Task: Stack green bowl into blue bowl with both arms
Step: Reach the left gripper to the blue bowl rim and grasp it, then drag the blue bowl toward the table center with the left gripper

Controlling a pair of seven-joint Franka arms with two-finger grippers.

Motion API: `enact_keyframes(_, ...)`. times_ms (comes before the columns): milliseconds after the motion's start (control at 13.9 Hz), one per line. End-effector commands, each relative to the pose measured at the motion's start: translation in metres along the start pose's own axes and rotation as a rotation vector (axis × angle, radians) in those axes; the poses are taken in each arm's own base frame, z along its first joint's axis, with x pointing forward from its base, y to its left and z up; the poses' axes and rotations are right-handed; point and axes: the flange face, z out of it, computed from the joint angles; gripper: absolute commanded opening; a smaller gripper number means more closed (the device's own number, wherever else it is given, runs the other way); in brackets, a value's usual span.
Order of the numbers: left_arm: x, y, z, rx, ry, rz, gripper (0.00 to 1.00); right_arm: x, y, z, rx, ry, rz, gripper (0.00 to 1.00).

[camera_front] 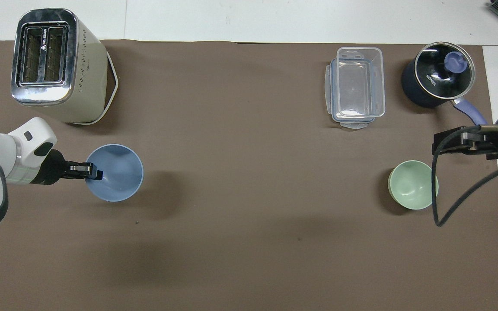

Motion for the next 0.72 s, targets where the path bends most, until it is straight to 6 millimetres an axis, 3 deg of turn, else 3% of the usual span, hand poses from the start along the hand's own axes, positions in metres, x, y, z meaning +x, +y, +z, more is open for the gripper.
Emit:
enact_keyframes(0, -0.001, 0.034, 0.006, -0.017, -0.014, -0.005, 0.0, -0.001, 0.004, 0.001, 0.014, -0.006, -0.005, 1.0)
enact_keyframes(288, -0.006, 0.101, 0.03, -0.003, 0.006, -0.023, 0.0, 0.002, 0.012, 0.002, 0.016, 0.01, -0.013, 1.0)
enact_keyframes(649, -0.026, 0.157, 0.085, 0.02, 0.037, -0.028, 0.0, 0.012, 0.034, 0.02, 0.017, 0.032, -0.039, 1.0)
